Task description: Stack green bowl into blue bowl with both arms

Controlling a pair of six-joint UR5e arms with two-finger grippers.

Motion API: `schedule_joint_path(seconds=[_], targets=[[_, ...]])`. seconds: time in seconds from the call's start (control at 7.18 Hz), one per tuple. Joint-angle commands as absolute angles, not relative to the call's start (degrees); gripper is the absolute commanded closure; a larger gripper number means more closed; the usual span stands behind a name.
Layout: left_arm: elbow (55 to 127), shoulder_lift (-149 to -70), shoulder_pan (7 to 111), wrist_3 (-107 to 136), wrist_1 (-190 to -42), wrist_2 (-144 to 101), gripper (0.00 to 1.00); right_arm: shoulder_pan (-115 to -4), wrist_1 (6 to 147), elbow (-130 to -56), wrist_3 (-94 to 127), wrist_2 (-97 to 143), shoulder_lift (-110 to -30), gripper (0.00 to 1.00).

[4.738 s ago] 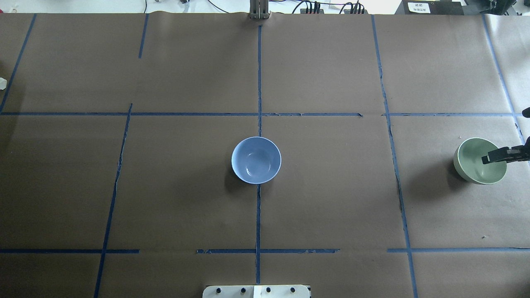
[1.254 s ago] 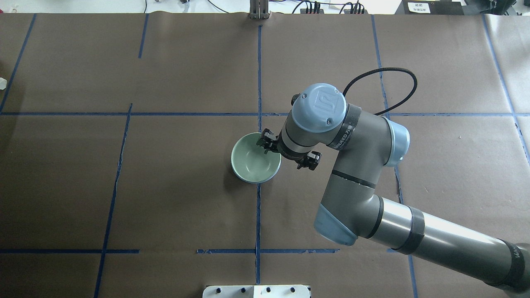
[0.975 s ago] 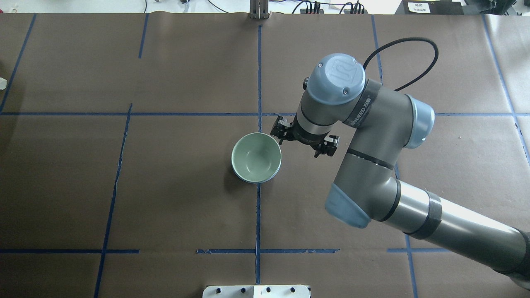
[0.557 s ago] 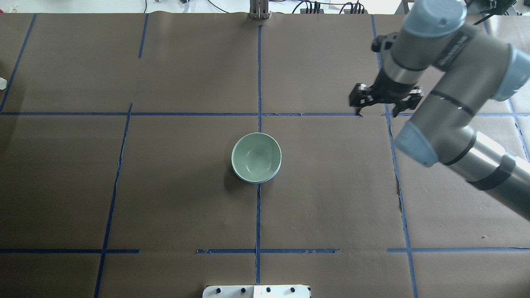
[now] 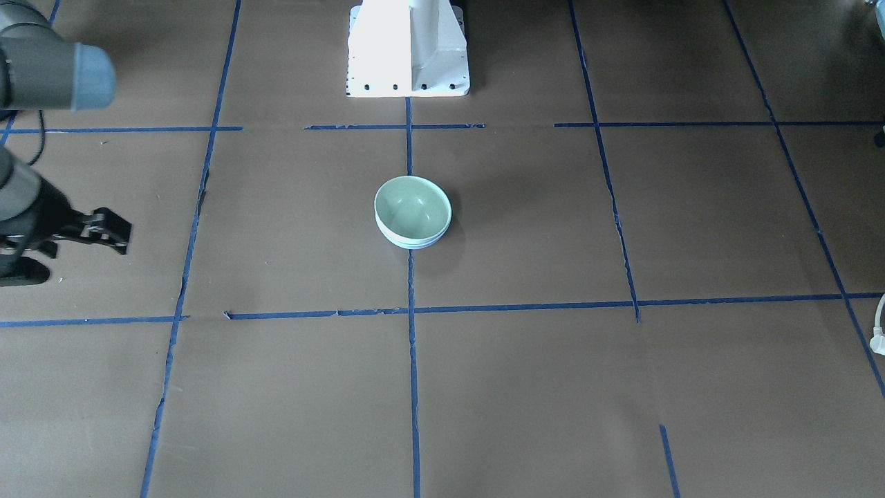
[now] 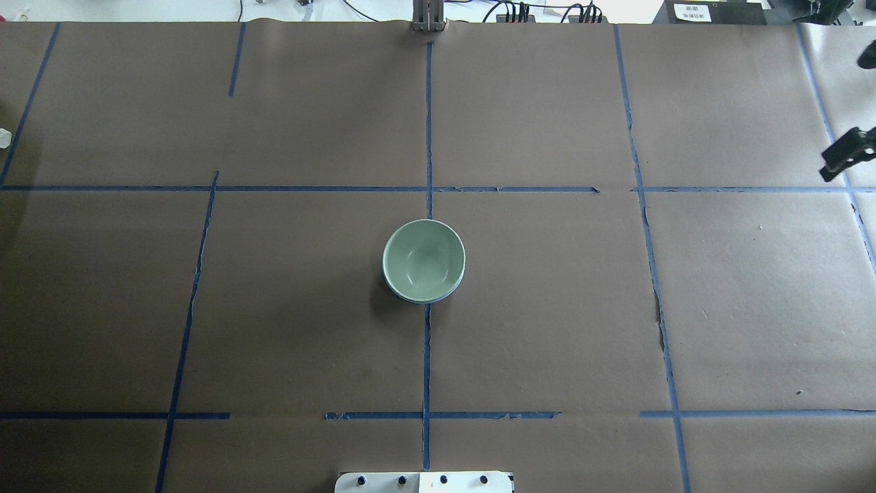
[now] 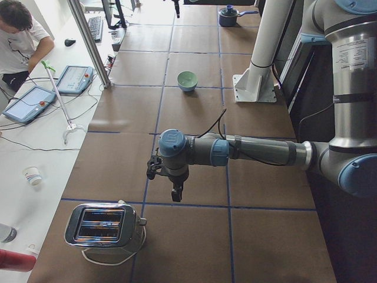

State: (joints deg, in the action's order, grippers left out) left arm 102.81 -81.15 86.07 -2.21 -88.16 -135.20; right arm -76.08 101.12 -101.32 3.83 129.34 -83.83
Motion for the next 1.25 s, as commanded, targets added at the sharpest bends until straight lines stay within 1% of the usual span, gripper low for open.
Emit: schedule_joint_path(seconds=[0.0, 0.28, 0.42, 1.11], targets=[[101.2, -80.5, 86.1, -2.3, -92.8, -135.4, 0.00, -82.9, 100.7, -100.6, -10.5, 130.3, -92.8, 0.00], [101.9, -78.9, 86.3, -2.0, -92.7, -135.7, 0.00, -84.8, 100.3, -100.2, -10.3, 130.3, -96.9, 0.00], [102.4, -78.1, 86.4, -2.0, -92.9, -135.4, 0.00, -84.8, 97.8, -98.6, -10.2, 130.3, -97.3, 0.00], [102.1, -78.0, 86.3, -2.0, -93.0, -134.9, 0.00, -84.8, 95.0, -99.0, -9.8, 130.5, -97.8, 0.00]])
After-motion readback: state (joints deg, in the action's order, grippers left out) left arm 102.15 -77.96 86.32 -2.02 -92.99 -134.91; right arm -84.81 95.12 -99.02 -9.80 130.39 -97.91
